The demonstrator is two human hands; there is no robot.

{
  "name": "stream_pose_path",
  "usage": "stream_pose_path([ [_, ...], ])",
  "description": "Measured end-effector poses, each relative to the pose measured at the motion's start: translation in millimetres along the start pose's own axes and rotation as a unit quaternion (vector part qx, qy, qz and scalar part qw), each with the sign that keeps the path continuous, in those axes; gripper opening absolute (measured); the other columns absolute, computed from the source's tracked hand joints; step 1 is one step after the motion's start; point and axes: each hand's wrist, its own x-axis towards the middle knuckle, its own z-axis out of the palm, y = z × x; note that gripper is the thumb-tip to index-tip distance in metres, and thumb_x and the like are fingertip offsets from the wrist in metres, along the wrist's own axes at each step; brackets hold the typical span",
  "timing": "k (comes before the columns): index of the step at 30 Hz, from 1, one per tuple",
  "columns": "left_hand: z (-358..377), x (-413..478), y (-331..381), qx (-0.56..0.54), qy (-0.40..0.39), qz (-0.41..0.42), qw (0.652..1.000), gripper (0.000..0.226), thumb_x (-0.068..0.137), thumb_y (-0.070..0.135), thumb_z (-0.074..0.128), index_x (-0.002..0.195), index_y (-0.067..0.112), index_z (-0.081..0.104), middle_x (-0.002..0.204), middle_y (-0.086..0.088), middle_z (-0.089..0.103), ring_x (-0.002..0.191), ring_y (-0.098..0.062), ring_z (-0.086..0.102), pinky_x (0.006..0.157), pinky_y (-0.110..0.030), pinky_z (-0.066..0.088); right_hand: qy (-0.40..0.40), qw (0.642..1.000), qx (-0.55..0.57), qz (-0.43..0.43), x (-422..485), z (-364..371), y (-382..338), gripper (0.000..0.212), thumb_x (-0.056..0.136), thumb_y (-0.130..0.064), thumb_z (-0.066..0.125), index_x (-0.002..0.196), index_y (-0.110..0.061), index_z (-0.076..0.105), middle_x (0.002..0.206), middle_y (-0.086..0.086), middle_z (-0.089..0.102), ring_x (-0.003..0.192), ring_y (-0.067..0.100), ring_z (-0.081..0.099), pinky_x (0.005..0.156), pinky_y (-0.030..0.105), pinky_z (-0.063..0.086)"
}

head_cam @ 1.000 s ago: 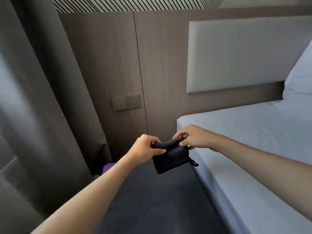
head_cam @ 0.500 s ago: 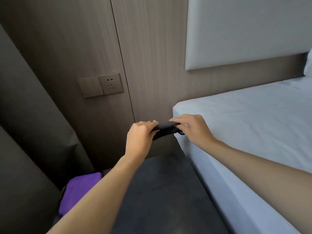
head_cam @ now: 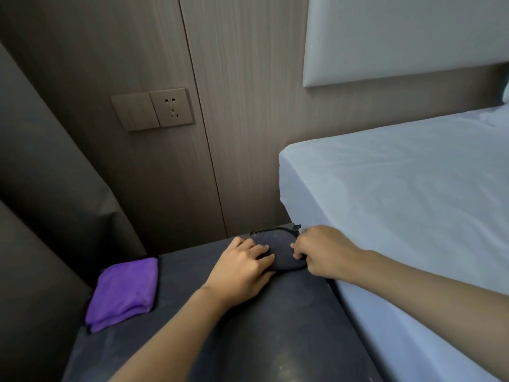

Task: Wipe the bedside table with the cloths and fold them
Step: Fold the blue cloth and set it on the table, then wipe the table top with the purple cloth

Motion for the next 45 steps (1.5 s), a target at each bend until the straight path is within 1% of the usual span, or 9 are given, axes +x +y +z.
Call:
stream_pose_path([
  [3, -5.6, 4.5, 8.5, -0.026, -0.005, -0.024, 0.999, 0.051, 0.094, 0.058, 0.041, 0.109, 0.018, 0.069, 0.117, -0.001, 0.061, 0.099, -0.022, 0.051, 0.083, -0.038, 0.041, 0.074, 0.995, 0.017, 0.066, 5.2, -4.2, -14.8, 0.029, 0.074, -0.014, 0.049, 0.088, -0.021, 0.073, 0.094, 0.005, 0.07, 0.09, 0.034, 0.064, 0.078, 0.04, 0.054],
  [5, -5.9, 9.2, 12.6, -0.057, -0.014, -0.075, 0.995, 0.059, 0.095, 0.059, 0.036, 0.129, 0.017, 0.058, 0.14, -0.002, 0.051, 0.123, -0.022, 0.045, 0.102, -0.036, 0.036, 0.118, 0.99, 0.032, 0.069, 15.1, 1.5, -23.7, 0.034, 0.093, -0.022, 0.046, 0.119, -0.018, 0.067, 0.126, 0.008, 0.066, 0.12, 0.034, 0.058, 0.1, 0.041, 0.046],
  [7, 1.0, 11.8, 15.2, -0.068, -0.048, -0.126, 0.989, 0.071, 0.098, 0.056, 0.025, 0.155, 0.014, 0.024, 0.165, -0.004, 0.018, 0.151, -0.02, 0.014, 0.122, -0.035, 0.012, 0.062, 0.995, 0.059, 0.056, 24.9, 13.9, -32.7, 0.055, 0.106, -0.034, 0.03, 0.158, -0.015, 0.025, 0.165, 0.005, 0.025, 0.153, 0.025, 0.019, 0.124, 0.039, 0.017],
  [10, 16.2, 10.9, 18.4, -0.086, -0.122, -0.187, 0.971, 0.07, 0.1, 0.055, 0.013, 0.157, 0.017, -0.006, 0.165, 0.0, -0.012, 0.15, -0.012, -0.017, 0.122, -0.035, -0.009, -0.01, 0.997, 0.051, 0.063, 31.8, 35.7, -39.0, 0.06, 0.107, -0.041, 0.014, 0.159, -0.022, -0.009, 0.169, -0.001, -0.01, 0.154, 0.018, -0.015, 0.124, 0.04, -0.008],
  [17, -1.3, -10.0, 0.7, -0.184, -0.08, -0.218, 0.955, 0.071, 0.097, 0.043, 0.032, 0.157, 0.032, -0.004, 0.162, 0.005, -0.026, 0.147, -0.018, -0.029, 0.121, -0.038, -0.012, -0.066, 0.994, 0.039, 0.079, 35.9, 31.4, -35.5, 0.062, 0.105, -0.042, 0.015, 0.158, -0.029, -0.014, 0.167, -0.004, -0.018, 0.152, 0.017, -0.022, 0.117, 0.05, -0.021],
  [26, -45.7, -185.8, -97.0, -0.017, -0.106, -0.456, 0.883, 0.059, 0.104, 0.047, 0.023, 0.158, 0.026, 0.012, 0.167, -0.007, -0.003, 0.153, -0.028, -0.005, 0.122, -0.041, -0.002, -0.145, 0.983, 0.017, 0.108, 37.8, 13.6, -42.5, 0.062, 0.104, -0.041, 0.013, 0.155, -0.035, -0.02, 0.164, 0.002, -0.027, 0.148, 0.023, -0.031, 0.118, 0.054, -0.021],
  [31, -41.2, -203.5, -97.5, -0.019, -0.133, -0.425, 0.895, 0.064, 0.103, 0.052, 0.017, 0.158, 0.025, 0.001, 0.165, -0.003, -0.012, 0.151, -0.02, -0.015, 0.121, -0.038, -0.008, -0.068, 0.976, -0.143, 0.15, 42.0, -7.7, -78.2, 0.068, 0.102, -0.048, 0.019, 0.16, -0.024, -0.007, 0.167, 0.011, -0.016, 0.152, 0.03, -0.023, 0.119, 0.051, -0.021],
  [35, -37.4, -193.8, -99.3, -0.015, -0.128, -0.403, 0.906, 0.066, 0.101, 0.052, 0.006, 0.158, 0.019, -0.002, 0.165, -0.001, -0.013, 0.15, -0.017, -0.017, 0.122, -0.037, -0.009, 0.071, 0.997, 0.021, 0.026, 64.3, -9.3, -170.9, 0.064, 0.106, -0.043, 0.02, 0.161, -0.014, 0.002, 0.169, 0.005, -0.003, 0.155, 0.019, -0.011, 0.123, 0.04, -0.011],
  [45, -30.7, -218.4, -109.3, -0.095, -0.135, -0.335, 0.928, 0.066, 0.098, 0.046, 0.007, 0.156, 0.019, -0.011, 0.165, -0.001, -0.016, 0.148, -0.01, -0.02, 0.122, -0.033, -0.01, -0.008, 0.985, 0.161, -0.053, 108.2, 29.1, -308.0, 0.1, 0.075, -0.071, -0.027, 0.159, -0.019, -0.008, 0.168, -0.002, -0.014, 0.15, 0.01, -0.022, 0.12, 0.041, -0.021],
])
